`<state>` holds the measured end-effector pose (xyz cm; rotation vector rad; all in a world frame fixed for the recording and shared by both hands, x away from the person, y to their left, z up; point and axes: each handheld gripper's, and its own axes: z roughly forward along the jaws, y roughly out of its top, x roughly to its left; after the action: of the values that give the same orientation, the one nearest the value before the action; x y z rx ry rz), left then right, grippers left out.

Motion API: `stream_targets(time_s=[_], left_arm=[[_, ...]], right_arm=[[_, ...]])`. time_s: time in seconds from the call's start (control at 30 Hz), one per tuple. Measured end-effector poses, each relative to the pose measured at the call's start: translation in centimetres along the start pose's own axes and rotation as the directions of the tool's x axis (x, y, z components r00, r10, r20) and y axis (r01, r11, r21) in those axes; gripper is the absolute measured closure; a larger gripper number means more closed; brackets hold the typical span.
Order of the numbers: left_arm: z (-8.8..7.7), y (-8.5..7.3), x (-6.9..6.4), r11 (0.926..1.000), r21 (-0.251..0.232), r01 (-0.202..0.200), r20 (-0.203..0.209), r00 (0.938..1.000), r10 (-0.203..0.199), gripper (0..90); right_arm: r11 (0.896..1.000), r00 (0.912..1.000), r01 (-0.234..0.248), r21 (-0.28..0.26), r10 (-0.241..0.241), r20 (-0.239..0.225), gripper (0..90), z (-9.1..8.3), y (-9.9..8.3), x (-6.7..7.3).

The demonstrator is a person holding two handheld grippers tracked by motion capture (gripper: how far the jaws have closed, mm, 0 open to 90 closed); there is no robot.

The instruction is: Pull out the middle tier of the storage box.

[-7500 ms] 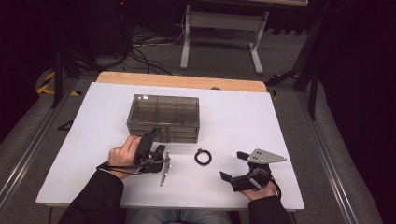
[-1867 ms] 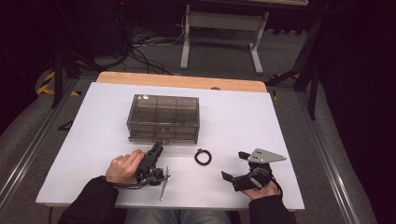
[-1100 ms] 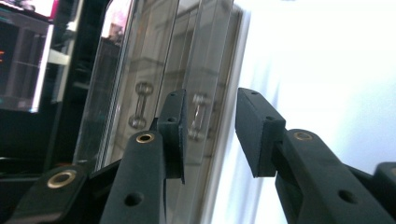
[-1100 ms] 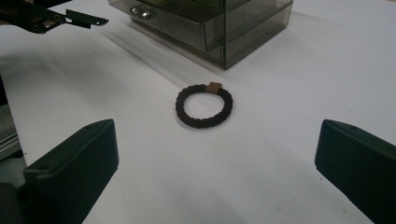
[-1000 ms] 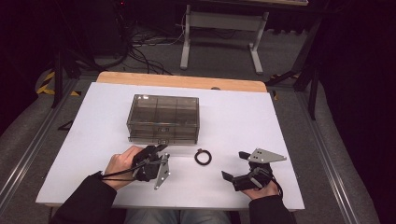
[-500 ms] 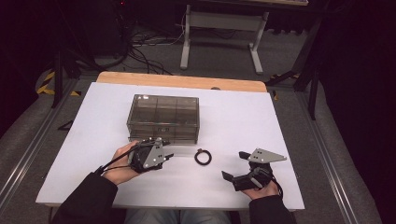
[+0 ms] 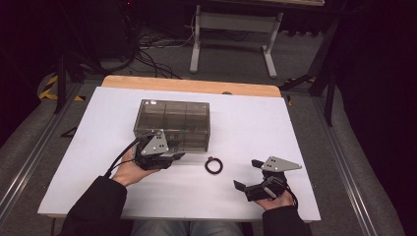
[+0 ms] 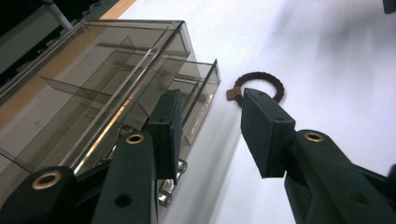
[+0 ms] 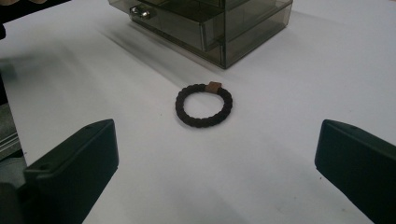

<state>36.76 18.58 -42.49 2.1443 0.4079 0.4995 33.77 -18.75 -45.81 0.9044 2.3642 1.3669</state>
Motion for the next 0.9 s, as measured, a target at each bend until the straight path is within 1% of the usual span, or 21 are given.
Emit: stream_targets(time_s=[0.07,0.2,0.23,0.27,0.3,0.47,0.9], left_arm=[[0.3,-0.2,0.4,1.0000,0.002,0.009,0.001,1.0000,-0.009,58.7],[0.7,-0.3,0.5,1.0000,-0.001,0.005,-0.005,1.0000,-0.005,58.5],[1.1,-0.4,0.6,0.9999,-0.005,0.011,0.000,0.9999,-0.011,58.5],[1.2,-0.4,0.7,1.0000,-0.005,0.008,-0.001,1.0000,-0.008,58.5],[1.4,-0.4,0.7,0.9998,-0.008,0.016,0.002,0.9999,-0.016,58.6],[2.0,-0.6,1.1,0.9997,-0.007,0.024,0.008,0.9997,-0.024,59.5],[3.1,-1.5,1.9,0.9982,0.039,0.045,0.016,0.9988,-0.046,61.5]], right_arm=[[1.000,1.0000,0.000,0.000,0.000,0.000,0.2,0.0,0.0,0.0],[1.000,1.0000,0.000,0.000,0.000,0.000,0.2,0.0,0.0,0.0],[1.000,1.0000,0.000,0.000,0.000,0.000,0.2,0.0,0.0,0.0],[1.000,1.0000,0.000,0.001,0.000,-0.001,0.2,0.0,0.0,0.0],[1.000,1.0000,0.000,0.001,0.000,-0.001,0.2,0.0,0.0,0.0],[1.000,1.0000,0.001,0.002,-0.001,-0.002,0.2,0.0,0.0,0.0],[1.000,1.0000,0.002,0.003,-0.002,-0.001,0.2,0.0,0.0,0.0]])
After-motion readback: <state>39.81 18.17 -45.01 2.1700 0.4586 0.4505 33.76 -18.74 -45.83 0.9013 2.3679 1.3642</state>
